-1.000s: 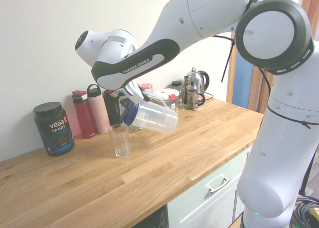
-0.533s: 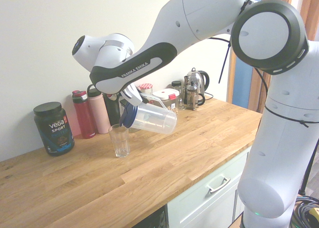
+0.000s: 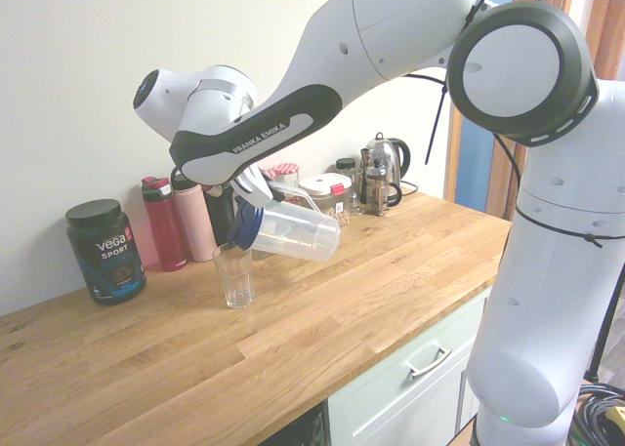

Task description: Pour me some water

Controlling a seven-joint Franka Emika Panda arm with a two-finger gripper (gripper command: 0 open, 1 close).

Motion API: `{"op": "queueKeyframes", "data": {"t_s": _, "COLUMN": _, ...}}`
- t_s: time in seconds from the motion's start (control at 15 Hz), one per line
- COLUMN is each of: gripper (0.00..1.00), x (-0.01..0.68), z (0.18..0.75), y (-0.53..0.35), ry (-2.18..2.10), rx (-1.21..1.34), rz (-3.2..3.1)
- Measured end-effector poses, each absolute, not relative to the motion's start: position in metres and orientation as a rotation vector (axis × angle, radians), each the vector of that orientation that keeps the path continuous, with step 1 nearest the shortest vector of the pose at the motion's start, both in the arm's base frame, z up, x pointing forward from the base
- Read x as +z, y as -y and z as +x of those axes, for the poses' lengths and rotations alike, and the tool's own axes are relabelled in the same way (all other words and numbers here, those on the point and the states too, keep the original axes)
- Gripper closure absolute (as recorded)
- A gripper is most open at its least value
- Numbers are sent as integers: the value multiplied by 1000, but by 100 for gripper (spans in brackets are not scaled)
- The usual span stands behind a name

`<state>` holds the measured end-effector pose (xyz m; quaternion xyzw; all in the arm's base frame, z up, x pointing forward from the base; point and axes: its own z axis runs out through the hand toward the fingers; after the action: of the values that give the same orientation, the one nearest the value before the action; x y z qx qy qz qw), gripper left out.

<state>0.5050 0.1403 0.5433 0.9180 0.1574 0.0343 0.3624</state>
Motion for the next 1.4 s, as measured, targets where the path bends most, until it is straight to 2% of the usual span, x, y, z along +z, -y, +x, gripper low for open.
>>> {"op": "queueKeyframes", "data": {"t_s": 0.27, "gripper": 100, "x": 596, "z": 468, "y": -82, "ry": -211, "rx": 222, "rz": 2584}}
{"op": "queueKeyframes", "data": {"t_s": 0.67, "gripper": 100, "x": 574, "z": 382, "y": 52, "ry": 228, "rx": 276, "rz": 2847}}
{"op": "queueKeyframes", "data": {"t_s": 1.0, "gripper": 100, "x": 557, "z": 377, "y": 153, "ry": 647, "rx": 408, "rz": 2888}}
{"op": "queueKeyframes", "data": {"t_s": 1.4, "gripper": 100, "x": 556, "z": 384, "y": 170, "ry": 1062, "rx": 714, "rz": 2829}}
